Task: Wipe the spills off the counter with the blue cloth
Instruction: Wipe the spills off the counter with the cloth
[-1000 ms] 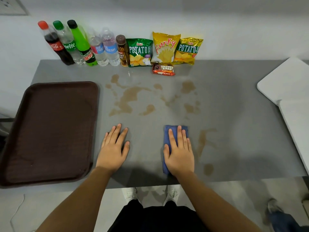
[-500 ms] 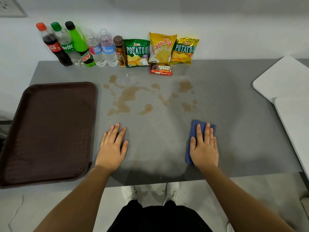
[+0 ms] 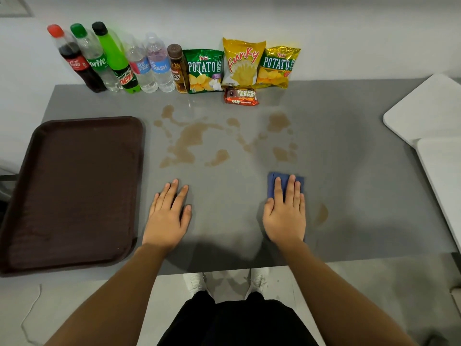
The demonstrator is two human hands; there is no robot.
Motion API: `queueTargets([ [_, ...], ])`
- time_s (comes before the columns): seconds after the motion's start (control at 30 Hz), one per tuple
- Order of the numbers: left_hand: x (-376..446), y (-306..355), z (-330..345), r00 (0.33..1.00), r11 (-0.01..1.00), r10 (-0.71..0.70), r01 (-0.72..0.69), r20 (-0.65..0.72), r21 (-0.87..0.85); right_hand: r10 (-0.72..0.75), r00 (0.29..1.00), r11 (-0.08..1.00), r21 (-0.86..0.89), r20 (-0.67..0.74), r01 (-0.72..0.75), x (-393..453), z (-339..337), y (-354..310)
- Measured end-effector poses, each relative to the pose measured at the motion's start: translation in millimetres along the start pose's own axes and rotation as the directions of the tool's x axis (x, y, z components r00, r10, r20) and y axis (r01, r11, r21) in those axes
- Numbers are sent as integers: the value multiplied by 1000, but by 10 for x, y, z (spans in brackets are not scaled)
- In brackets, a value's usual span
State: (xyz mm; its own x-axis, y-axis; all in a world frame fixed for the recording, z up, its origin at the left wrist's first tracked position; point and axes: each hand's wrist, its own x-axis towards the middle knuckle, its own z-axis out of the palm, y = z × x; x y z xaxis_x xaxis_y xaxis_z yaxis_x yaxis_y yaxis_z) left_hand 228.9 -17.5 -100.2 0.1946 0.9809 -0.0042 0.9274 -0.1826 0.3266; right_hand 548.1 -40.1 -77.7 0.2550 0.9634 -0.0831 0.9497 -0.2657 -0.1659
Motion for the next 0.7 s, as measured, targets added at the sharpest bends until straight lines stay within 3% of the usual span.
queueTargets([
  [0.2,2,3,-14,1000,1000,2,-1,5,-6,8,999,1000,3,52,-9,402,-120,492],
  [0.4,7,12,-26,1000,1000,-7,7,7,1,97,995,995,26,29,-98,150,-220,880],
  [0.7,20,-18,36,1000,999,-3,4,-12,39,166,985,986,-22,47,-165,-603,-46,333],
])
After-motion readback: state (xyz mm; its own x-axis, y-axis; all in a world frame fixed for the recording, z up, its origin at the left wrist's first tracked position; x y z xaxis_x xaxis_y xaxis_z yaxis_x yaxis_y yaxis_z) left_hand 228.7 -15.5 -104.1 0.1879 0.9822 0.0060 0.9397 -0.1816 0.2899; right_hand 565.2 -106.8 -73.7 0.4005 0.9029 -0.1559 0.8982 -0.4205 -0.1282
